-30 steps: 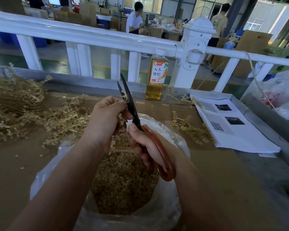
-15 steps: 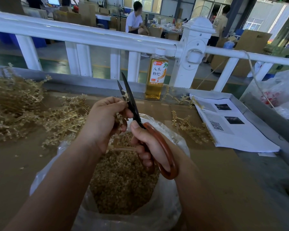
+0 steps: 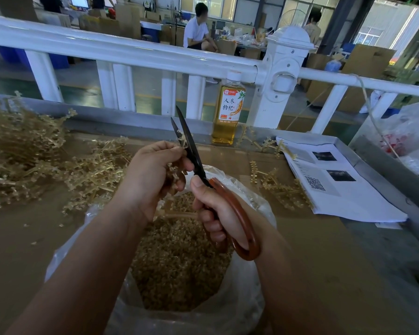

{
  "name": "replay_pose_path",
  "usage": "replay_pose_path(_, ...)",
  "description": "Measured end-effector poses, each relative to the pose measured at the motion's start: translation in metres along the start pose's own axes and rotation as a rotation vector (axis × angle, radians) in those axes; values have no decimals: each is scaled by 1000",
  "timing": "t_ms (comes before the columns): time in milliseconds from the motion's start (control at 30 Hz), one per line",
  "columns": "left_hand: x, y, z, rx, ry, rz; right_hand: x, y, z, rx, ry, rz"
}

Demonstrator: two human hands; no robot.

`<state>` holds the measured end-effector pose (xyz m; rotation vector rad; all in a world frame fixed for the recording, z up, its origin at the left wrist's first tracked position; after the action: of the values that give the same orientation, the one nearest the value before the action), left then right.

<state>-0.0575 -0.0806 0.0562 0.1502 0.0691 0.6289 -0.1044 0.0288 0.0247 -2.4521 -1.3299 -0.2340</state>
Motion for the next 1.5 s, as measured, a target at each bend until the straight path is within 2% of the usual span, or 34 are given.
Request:
replay_pose_path(267,-2,-2,0,37,-11,-38,-2,1,-1,53,-115,26)
replay_pose_path(433,-2,-1,-1,39,-18,-51,-4,-1,1,7,-94,26)
replay_pose_path(767,-7,-2,-3,36,-6,-44,-2,0,-4,115,-109,-5)
replay_pose_path(1000,-3,-1,1,-4,16,-65,-1,0,-2,18,-23,-1)
replay_pose_path(1167,-5,-3,-3,-5,34,2,-2,-1,-1,86,-64,13)
replay_pose_path(1300,-8,-8,-8,-61,135,47,-4,-1,-5,193,-147,20)
replay_pose_path(1400,-12,-13,-8,-97,159,65,-6,-1,-3,236,-125,19)
replay_pose_path(1500,-14,-18,-8,-89,111,47,-5,2,-3,140,-66,-9)
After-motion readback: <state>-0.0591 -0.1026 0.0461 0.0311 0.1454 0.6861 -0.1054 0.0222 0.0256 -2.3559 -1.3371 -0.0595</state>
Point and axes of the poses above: each hand's wrist, its own x-axis away from the middle knuckle, its own y-axis out of the palm, z = x × y, the point moved 4 cm from there along -x, towards the middle knuckle, and after that the axes turned 2 degrees about x, right-handed, at the moved point
